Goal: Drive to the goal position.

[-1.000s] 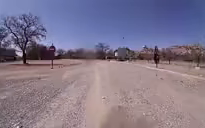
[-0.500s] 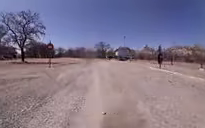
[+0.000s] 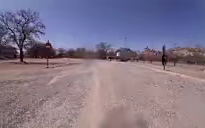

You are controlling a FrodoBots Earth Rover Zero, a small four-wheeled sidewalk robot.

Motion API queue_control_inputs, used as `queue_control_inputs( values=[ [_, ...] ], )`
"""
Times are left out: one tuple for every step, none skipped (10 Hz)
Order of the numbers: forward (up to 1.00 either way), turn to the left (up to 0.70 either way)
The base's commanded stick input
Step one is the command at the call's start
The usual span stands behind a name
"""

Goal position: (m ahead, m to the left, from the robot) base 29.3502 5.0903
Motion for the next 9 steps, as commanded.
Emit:
queue_control_inputs(
  values=[
    [1.0, 0.0],
    [1.0, 0.0],
    [1.0, 0.0],
    [1.0, 0.0],
    [1.0, 0.0],
    [1.0, 0.0],
    [1.0, 0.0],
    [1.0, 0.0],
    [1.0, 0.0]
  ],
)
